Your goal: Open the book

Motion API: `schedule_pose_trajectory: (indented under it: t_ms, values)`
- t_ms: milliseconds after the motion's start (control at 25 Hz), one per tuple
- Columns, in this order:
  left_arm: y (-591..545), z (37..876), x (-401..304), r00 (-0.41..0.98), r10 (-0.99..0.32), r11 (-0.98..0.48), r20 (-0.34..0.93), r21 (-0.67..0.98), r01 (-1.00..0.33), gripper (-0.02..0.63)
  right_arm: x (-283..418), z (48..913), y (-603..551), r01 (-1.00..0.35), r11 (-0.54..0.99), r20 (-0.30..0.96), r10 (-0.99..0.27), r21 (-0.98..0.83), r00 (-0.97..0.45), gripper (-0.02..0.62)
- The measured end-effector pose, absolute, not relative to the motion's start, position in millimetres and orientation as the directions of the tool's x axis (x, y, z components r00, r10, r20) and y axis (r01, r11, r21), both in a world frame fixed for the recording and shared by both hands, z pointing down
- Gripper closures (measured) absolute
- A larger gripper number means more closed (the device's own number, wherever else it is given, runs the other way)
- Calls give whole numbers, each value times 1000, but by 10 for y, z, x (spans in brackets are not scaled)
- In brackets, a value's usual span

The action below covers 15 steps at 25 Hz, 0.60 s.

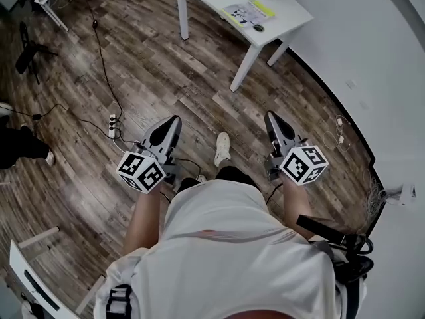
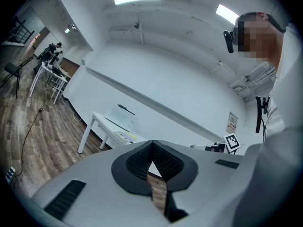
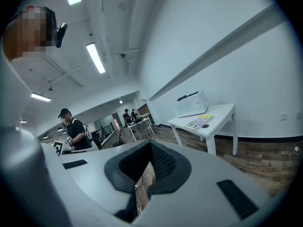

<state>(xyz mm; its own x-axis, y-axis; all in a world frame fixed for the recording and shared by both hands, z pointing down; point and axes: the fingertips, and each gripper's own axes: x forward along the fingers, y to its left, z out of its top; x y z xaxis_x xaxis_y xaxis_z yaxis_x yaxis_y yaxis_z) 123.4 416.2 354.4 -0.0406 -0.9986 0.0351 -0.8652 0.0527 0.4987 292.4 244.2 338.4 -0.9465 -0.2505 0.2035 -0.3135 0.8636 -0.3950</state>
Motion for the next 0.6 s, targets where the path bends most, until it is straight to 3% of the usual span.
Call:
schedule_pose_trajectory:
  t_ms: [600]
  values:
    - [2842,3655,212,-134,-987,161,89,499,-852,595,1630,3534,959,-204,882,214,-121,-426,-969,600]
